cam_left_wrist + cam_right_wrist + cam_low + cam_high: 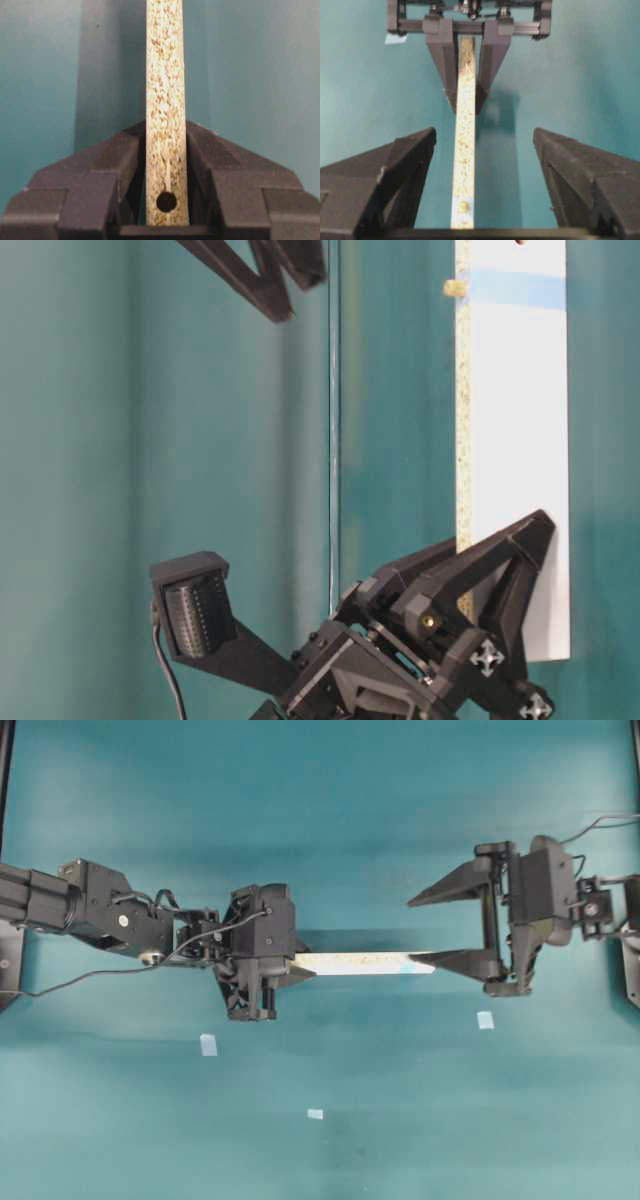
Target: Insert the rod into the hole on the wooden board.
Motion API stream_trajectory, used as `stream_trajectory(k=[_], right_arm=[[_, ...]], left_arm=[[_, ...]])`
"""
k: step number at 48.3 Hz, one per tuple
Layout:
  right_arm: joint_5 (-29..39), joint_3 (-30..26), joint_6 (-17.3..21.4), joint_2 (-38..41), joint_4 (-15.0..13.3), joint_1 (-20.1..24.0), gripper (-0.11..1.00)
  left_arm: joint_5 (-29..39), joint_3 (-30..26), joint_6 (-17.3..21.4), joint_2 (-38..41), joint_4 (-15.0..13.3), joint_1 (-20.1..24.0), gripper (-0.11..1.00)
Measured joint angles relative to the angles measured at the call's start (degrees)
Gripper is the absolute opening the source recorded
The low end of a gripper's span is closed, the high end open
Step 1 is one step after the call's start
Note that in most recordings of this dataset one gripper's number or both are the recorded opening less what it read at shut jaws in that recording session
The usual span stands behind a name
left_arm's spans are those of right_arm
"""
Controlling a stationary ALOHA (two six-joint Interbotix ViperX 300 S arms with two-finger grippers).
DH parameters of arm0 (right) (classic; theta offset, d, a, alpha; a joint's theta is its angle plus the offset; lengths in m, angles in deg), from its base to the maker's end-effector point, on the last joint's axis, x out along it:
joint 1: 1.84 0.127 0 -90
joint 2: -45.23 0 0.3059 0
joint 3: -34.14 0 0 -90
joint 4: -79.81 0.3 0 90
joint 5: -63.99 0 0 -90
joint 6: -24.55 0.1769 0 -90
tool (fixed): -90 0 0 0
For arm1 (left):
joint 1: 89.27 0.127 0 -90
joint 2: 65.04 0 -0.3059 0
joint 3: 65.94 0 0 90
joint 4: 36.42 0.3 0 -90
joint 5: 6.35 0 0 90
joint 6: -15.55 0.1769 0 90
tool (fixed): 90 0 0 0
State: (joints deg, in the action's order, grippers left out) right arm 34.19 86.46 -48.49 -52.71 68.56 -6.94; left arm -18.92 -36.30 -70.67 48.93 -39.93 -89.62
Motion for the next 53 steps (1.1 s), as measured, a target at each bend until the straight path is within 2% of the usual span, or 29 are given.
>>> stream_trajectory(k=[2,7,9,26,43,53], right_arm=[[1.58,0.09,0.0,-1.23,0.09,0.0,0.86],[5.63,0.44,0.0,-4.04,0.09,0.09,0.86],[7.03,0.53,0.0,-5.1,0.09,0.09,0.86],[12.48,2.81,0.0,-12.57,0.62,0.09,0.85],[12.66,7.21,0.09,-18.63,0.79,0.09,0.84],[12.74,9.93,0.09,-22.06,0.79,0.09,0.84]], left_arm=[[0.18,-0.09,0.0,0.0,-0.09,-0.09,0.4],[0.7,0.09,0.0,0.09,-0.09,-0.09,0.68],[0.7,0.09,0.09,0.09,0.0,0.0,0.75],[1.41,0.09,0.18,-1.05,0.0,-0.09,0.78],[8.7,1.41,0.18,-14.5,0.0,-0.09,0.78],[9.84,4.57,0.18,-19.34,0.0,0.18,0.78]])
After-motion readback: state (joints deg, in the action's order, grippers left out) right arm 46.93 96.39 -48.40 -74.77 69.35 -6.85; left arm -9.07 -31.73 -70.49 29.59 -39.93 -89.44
